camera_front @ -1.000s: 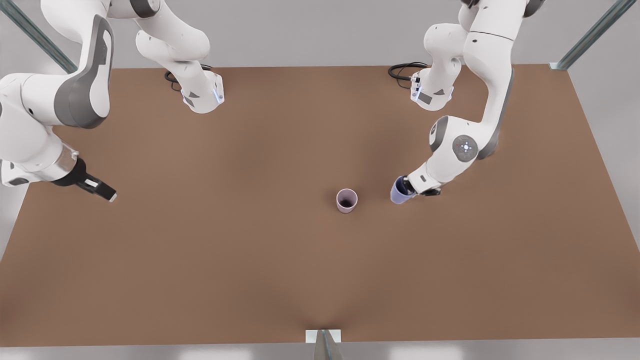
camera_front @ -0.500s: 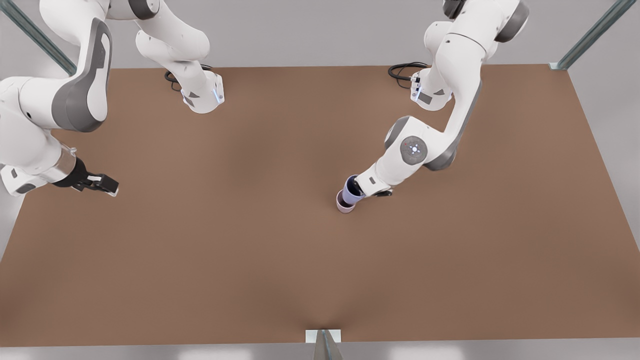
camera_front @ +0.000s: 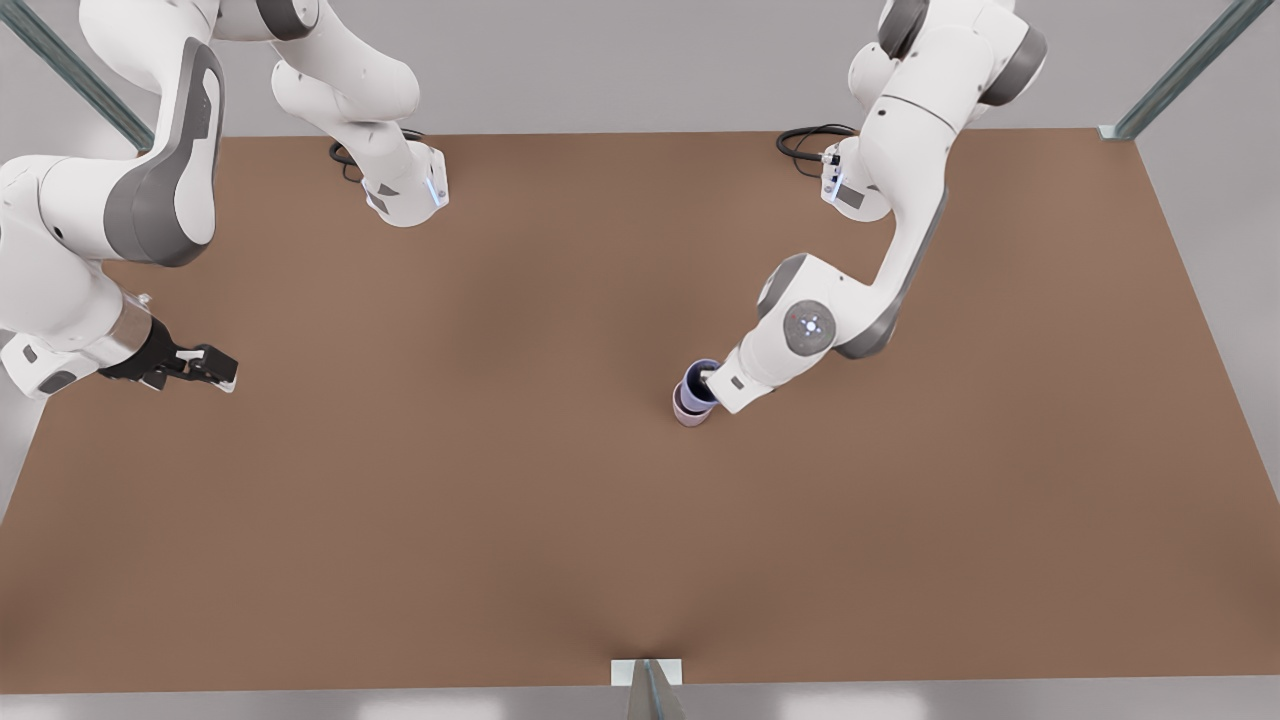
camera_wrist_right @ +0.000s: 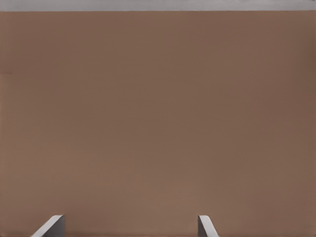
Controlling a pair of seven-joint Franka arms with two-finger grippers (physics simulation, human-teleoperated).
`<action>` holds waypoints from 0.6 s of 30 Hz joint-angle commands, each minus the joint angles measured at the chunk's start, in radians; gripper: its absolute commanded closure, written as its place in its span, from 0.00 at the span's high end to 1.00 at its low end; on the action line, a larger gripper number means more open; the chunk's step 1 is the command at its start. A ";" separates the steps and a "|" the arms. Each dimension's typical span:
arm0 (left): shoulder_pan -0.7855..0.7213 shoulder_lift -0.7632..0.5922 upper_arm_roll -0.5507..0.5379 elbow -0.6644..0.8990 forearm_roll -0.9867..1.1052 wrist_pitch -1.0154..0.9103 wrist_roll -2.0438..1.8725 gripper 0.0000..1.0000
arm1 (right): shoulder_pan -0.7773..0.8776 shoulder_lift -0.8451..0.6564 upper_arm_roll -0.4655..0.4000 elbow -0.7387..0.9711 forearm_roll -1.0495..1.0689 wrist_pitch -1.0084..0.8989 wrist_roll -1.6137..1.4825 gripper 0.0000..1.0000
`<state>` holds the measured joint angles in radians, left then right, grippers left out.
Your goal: Stack the cups, with the pink cup at the bottom and the purple cup at the top
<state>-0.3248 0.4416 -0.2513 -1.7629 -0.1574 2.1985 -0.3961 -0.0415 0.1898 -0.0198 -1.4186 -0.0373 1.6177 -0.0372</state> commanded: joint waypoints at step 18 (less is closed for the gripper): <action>-0.003 0.020 0.000 0.020 -0.004 -0.008 -0.107 1.00 | 0.002 0.008 0.000 0.012 0.002 0.024 -0.090 1.00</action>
<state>-0.3282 0.4626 -0.2513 -1.7465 -0.1750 2.1981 -0.4574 -0.0399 0.1972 -0.0198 -1.4108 -0.0363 1.6328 -0.0938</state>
